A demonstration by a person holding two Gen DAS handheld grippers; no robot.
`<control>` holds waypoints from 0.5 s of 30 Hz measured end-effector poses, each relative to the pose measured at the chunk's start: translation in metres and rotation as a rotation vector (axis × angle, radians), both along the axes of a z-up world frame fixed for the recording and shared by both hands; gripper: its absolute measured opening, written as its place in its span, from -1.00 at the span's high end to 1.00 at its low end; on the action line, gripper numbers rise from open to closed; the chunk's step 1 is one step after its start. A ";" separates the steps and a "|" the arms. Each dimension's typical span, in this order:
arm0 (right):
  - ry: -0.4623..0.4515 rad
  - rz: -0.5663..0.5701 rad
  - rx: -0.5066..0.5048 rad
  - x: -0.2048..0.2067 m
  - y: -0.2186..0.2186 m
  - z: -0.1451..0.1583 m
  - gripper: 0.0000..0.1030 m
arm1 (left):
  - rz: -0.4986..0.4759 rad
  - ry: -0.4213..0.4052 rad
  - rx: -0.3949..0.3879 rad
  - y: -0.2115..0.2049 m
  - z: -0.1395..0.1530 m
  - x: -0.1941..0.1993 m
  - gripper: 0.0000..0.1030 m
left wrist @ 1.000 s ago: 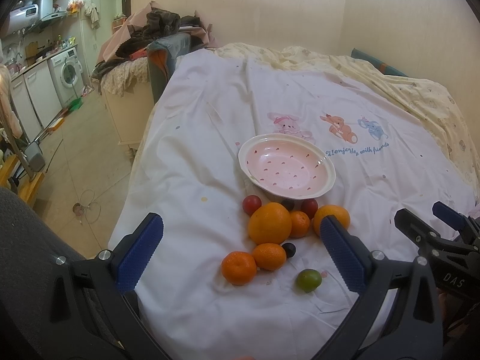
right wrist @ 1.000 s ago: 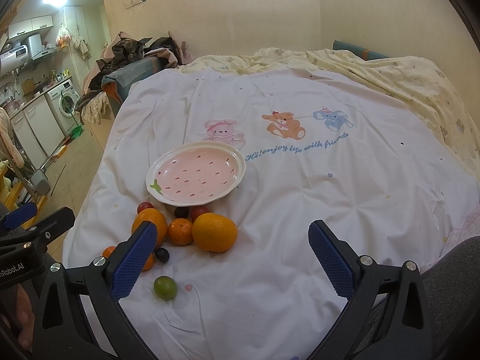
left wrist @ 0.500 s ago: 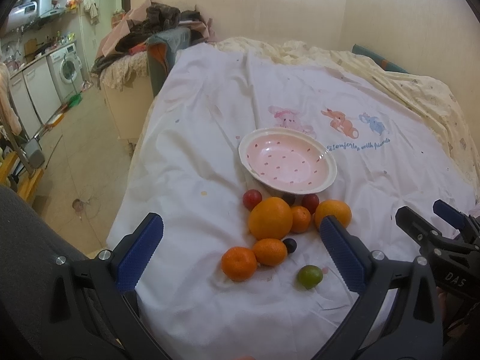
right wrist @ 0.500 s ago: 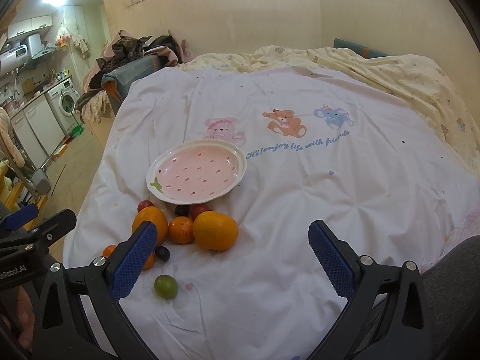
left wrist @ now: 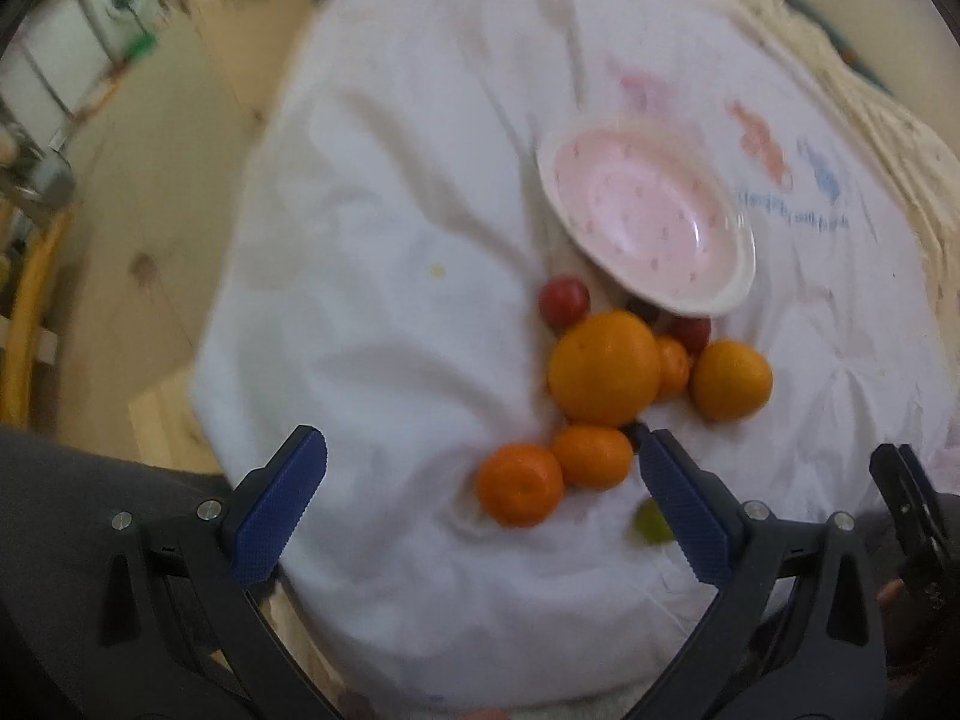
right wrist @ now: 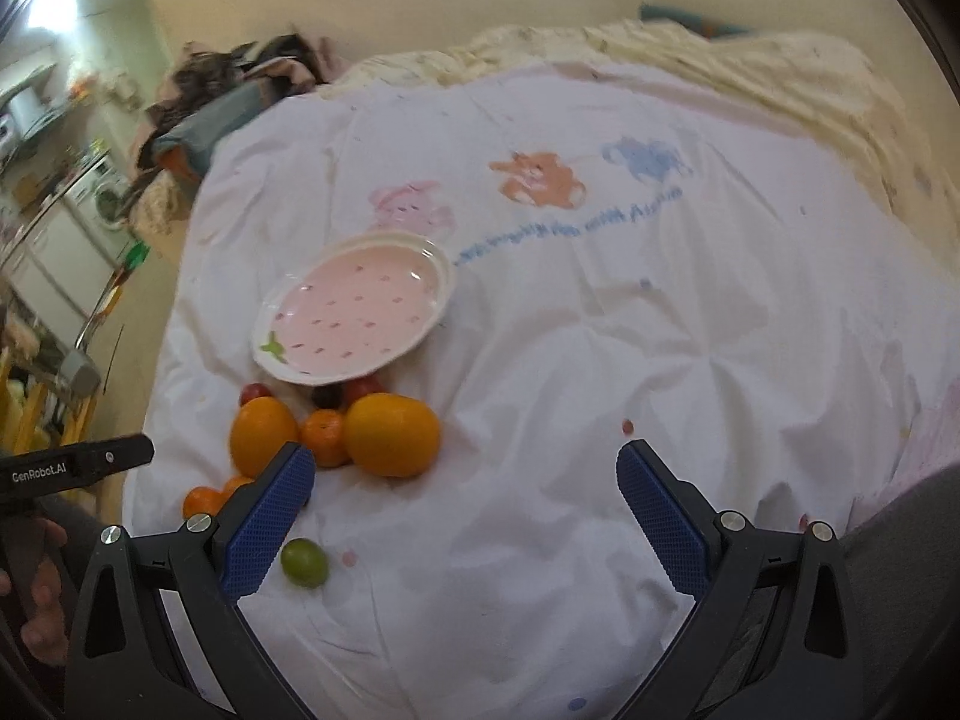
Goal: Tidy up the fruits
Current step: 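Grasp a tangerine with the left tool while the right tool grasps a dark grape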
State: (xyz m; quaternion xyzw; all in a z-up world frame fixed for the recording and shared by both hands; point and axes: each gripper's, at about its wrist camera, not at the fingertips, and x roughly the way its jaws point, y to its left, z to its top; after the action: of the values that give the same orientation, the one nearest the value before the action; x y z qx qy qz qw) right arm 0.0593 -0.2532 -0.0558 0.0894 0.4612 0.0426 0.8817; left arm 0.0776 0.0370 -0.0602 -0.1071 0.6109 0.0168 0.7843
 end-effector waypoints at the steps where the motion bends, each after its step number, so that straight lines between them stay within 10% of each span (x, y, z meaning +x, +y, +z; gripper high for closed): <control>1: 0.016 -0.007 0.010 0.001 -0.002 -0.003 -1.00 | -0.024 0.032 -0.018 -0.003 -0.006 0.001 -0.99; 15: 0.072 -0.036 0.039 0.004 -0.007 -0.013 -1.00 | -0.399 0.265 0.110 -0.059 -0.062 0.004 -0.43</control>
State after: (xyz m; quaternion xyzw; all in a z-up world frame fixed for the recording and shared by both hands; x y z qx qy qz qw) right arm 0.0636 -0.2599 -0.0693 0.1164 0.4899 0.0328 0.8634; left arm 0.0814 -0.0217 -0.1222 0.0619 0.7156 -0.0915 0.6897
